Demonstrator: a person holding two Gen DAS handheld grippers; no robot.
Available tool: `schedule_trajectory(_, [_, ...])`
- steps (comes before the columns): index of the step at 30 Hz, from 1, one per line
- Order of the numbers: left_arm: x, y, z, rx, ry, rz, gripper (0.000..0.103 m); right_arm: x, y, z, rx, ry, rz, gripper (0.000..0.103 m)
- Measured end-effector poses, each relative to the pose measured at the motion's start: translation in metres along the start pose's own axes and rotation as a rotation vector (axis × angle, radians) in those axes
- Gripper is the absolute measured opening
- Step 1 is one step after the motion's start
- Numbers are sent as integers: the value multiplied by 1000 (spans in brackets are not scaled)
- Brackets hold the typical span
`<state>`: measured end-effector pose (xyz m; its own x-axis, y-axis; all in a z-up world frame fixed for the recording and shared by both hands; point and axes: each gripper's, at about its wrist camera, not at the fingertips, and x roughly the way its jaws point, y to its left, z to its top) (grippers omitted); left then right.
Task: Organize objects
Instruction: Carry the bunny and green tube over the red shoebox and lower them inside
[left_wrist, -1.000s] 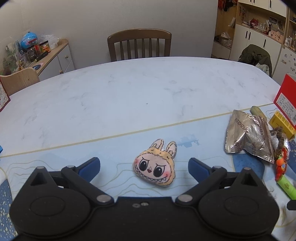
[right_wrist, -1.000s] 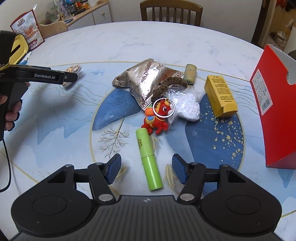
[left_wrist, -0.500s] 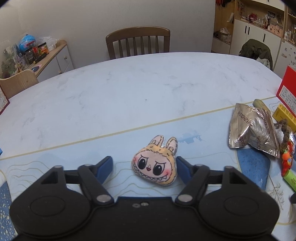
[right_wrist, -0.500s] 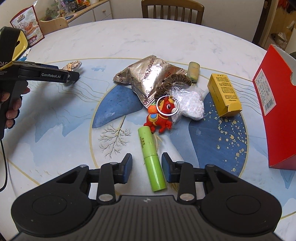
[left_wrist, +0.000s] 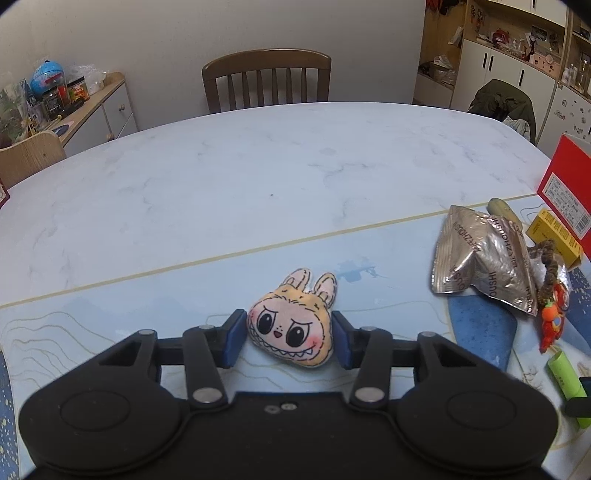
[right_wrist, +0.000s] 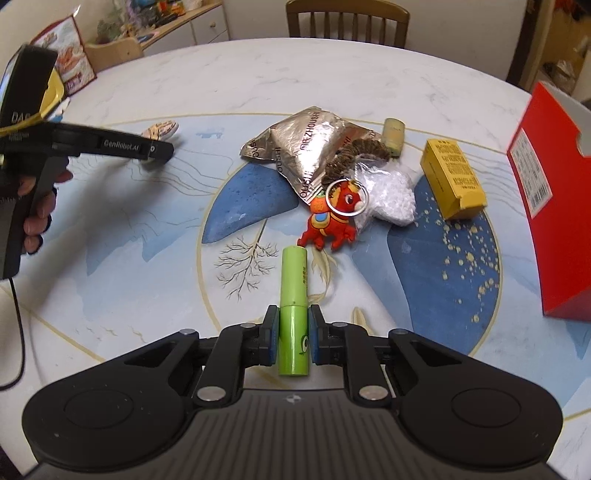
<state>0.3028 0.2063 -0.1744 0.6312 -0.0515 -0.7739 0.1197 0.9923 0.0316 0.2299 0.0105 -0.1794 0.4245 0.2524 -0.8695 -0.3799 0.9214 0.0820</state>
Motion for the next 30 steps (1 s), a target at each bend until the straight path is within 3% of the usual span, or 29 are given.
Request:
schedule_trajectory(12, [-44,-37,1,-39,9,-101,46,-55,-44,-24,187,-70,32,15])
schedule_trajectory(30, [-114,-152,29,80,13,-267,46,-162,-134,-39,389,-271,-3,15])
